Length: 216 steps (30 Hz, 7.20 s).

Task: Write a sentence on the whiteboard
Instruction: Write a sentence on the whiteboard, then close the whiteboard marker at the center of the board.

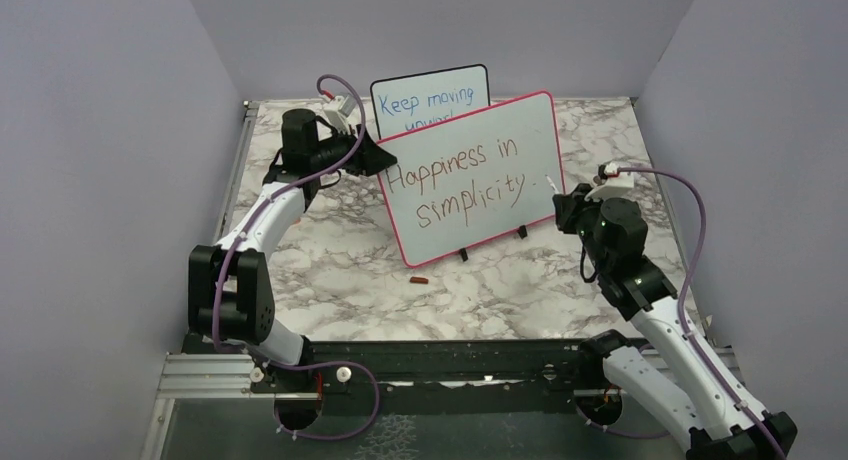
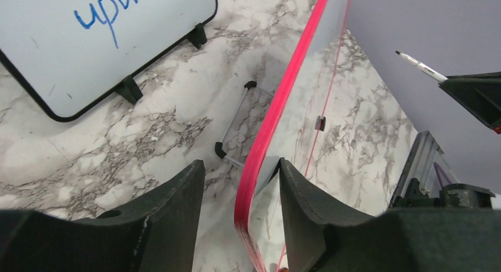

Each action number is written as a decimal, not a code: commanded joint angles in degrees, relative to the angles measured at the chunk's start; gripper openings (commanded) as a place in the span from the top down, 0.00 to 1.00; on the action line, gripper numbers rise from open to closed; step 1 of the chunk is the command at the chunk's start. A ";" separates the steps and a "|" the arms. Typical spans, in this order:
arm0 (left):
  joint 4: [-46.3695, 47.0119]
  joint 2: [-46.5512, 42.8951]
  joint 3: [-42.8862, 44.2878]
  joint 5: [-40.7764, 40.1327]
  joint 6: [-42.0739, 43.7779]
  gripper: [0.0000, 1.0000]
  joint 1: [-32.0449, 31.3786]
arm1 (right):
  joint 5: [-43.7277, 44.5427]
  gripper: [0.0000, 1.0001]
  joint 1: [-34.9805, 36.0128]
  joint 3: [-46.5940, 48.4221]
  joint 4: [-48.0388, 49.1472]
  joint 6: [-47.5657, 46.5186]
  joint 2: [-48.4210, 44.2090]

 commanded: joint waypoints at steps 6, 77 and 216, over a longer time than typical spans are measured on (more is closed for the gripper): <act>-12.02 -8.12 2.13 -12.28 5.05 0.33 -0.25 | -1.95 0.99 -0.22 2.40 -5.46 -0.63 -4.17; -39.19 7.40 -4.70 -41.88 28.61 0.45 -44.61 | -8.70 0.99 -0.18 1.06 -13.75 -0.10 -16.52; -21.91 -22.69 -6.59 -50.89 57.60 1.00 -61.66 | -65.11 0.99 -0.12 9.35 -13.58 -3.34 9.59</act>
